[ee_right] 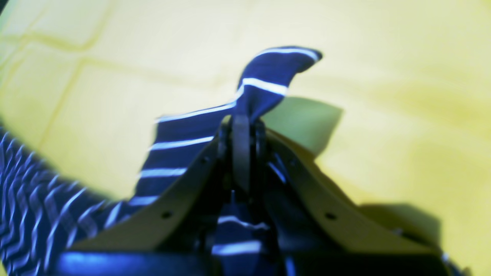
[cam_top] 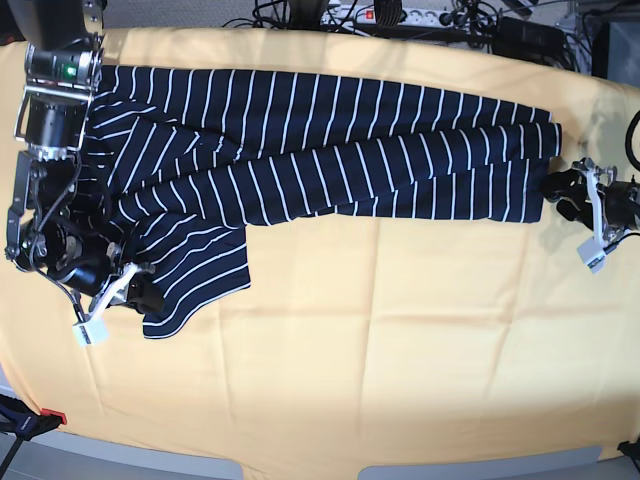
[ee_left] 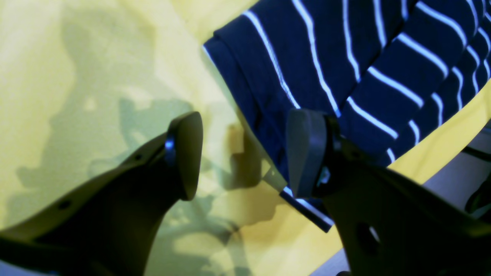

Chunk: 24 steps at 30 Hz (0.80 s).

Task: Fold the T-shirt properly
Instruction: 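Lower the folded hem onto the shirt and open both grippers, then grasp the shirt end with the right gripper and fold it inward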

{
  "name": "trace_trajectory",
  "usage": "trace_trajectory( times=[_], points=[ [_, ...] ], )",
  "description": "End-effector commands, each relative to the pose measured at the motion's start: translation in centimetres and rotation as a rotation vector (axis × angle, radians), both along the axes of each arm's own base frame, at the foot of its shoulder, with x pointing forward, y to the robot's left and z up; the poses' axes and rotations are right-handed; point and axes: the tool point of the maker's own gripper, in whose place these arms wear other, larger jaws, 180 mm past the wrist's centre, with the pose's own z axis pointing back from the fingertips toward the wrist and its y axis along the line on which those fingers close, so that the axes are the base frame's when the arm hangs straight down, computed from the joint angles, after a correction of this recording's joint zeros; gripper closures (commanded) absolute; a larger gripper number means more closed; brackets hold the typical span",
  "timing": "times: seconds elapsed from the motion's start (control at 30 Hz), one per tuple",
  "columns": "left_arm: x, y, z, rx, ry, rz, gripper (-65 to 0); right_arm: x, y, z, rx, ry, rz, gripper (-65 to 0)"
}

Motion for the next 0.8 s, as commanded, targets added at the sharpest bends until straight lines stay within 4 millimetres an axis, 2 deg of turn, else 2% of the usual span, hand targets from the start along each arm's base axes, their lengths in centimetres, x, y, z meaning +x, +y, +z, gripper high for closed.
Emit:
trace_trajectory(
  times=[0.0, 0.13, 0.47, 0.77],
  points=[
    [1.1, 0.8, 1.8, 0.001, -0.051, 0.013, -36.2, 0.3, -0.1, 2.9, 0.000, -0.088, 0.016, 0.0],
    [1.6, 0.8, 2.3, 0.004, -0.071, 0.013, -36.2, -3.5, 1.2, 3.9, -0.087, -0.133, 0.103, 0.0],
    [4.2, 0.9, 5.0, 0.002, -0.164, 0.016, -36.2, -13.0, 3.2, 3.0, -0.218, -0.060, 0.308, 0.0],
    [4.6, 0.9, 5.5, 0.003, -0.179, 0.016, -36.2, -19.0, 3.7, 1.9, -0.357, 0.041, 0.452, 0.0]
  ],
)
